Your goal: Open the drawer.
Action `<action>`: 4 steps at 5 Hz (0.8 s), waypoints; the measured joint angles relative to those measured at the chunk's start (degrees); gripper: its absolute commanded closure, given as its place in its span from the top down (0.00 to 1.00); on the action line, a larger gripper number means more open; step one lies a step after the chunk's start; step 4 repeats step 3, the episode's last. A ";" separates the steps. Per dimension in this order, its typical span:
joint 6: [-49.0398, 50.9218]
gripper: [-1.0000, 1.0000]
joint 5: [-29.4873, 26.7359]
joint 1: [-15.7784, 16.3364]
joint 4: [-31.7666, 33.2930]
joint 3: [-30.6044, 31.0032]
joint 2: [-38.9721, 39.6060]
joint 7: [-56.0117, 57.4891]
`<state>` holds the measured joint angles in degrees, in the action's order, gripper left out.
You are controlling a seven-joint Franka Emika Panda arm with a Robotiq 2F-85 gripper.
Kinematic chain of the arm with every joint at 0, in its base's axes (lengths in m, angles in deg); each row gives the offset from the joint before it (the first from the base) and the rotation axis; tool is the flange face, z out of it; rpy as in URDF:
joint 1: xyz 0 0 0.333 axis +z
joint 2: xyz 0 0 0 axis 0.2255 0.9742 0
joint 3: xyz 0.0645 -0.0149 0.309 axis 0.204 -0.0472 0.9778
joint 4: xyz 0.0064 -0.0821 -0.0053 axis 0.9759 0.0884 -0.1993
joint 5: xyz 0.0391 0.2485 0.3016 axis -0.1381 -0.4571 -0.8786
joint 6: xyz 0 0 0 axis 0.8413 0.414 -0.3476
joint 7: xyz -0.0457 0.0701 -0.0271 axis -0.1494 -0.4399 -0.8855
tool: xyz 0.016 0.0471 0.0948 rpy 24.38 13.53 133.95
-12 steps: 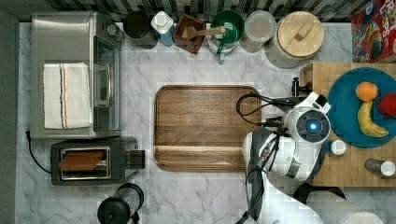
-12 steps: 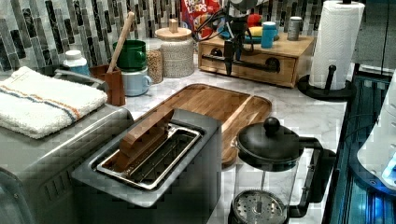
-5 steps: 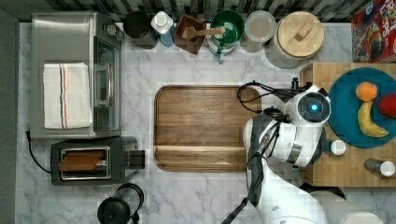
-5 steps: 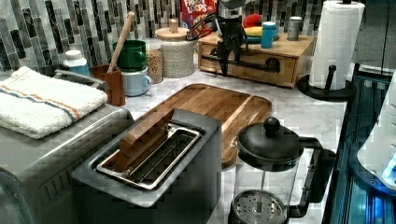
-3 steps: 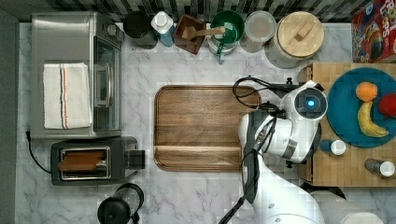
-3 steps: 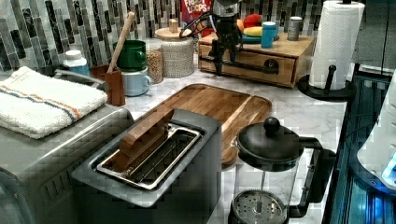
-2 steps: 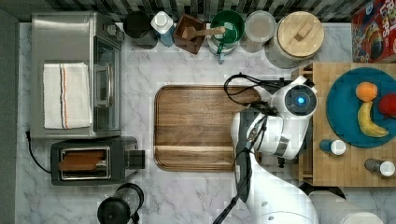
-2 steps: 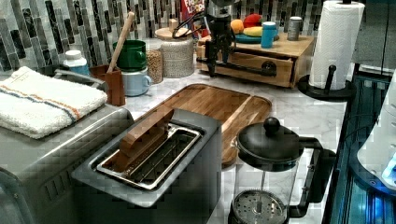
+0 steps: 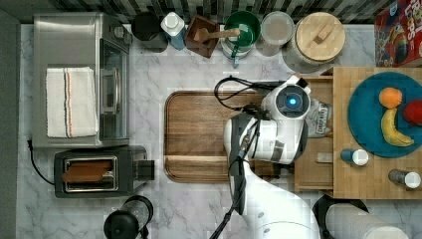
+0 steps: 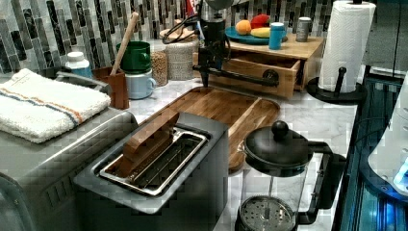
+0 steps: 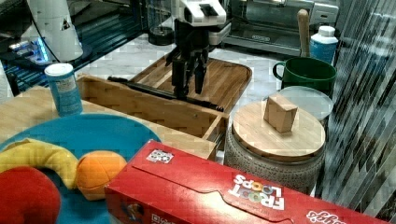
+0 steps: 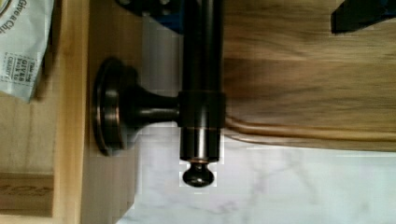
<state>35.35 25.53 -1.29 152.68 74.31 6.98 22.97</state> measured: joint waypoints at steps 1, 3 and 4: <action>2.46 1.00 -0.92 -0.11 0.00 3.46 -0.39 -1.04; 2.46 1.00 -0.21 2.93 0.67 4.76 -1.29 -11.30; 2.46 1.00 -0.21 2.93 0.67 4.76 -1.29 -11.30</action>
